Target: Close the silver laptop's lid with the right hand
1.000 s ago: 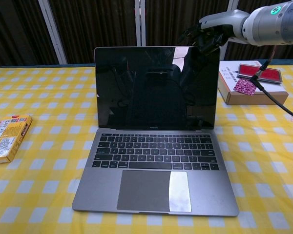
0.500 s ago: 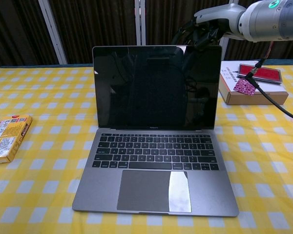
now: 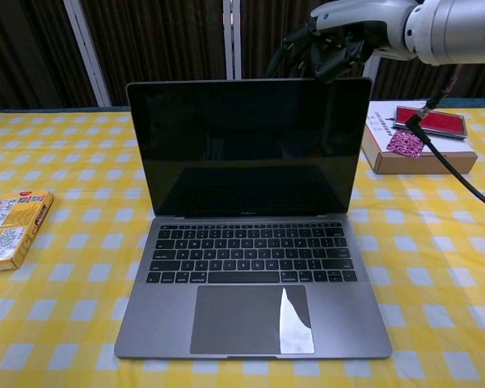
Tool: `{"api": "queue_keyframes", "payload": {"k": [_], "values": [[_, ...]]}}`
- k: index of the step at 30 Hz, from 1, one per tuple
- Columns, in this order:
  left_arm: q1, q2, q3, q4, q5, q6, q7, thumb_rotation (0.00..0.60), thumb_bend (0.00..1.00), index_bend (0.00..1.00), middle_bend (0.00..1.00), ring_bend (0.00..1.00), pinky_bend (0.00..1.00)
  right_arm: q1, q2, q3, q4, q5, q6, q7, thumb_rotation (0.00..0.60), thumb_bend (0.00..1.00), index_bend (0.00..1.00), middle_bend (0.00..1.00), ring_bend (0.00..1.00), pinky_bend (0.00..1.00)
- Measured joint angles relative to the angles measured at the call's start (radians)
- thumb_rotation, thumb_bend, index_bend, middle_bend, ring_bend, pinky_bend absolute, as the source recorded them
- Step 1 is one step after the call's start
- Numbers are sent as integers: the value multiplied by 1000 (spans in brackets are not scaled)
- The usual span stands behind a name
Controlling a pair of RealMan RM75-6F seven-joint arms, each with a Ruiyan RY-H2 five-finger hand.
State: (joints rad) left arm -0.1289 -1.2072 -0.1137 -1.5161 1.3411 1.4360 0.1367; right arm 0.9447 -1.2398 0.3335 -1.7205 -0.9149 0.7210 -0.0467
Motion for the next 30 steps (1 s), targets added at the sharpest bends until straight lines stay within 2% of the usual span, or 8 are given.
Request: {"api": "queue_keyframes", "payload": {"k": [7, 14, 22, 30], "values": [[-2, -1, 4, -4, 8, -1, 2, 600, 0, 0, 0, 0, 0, -49, 64, -50, -133, -157, 16, 9, 600, 1000, 308, 442, 422, 379], [-3, -3, 6, -5, 10, -1, 7, 600, 0, 0, 0, 0, 0, -91, 87, -123, -193, -336, 35, 6, 600, 1000, 301, 435, 422, 379], [-4, -5, 8, -5, 11, -1, 10, 600, 0, 0, 0, 0, 0, -120, 49, -234, -166, -552, 66, -57, 600, 1000, 260, 407, 421, 379], [-5, -6, 10, -2, 13, -4, 7, 600, 0, 0, 0, 0, 0, -138, -33, -318, -79, -680, 97, -104, 600, 1000, 224, 384, 404, 370]]}}
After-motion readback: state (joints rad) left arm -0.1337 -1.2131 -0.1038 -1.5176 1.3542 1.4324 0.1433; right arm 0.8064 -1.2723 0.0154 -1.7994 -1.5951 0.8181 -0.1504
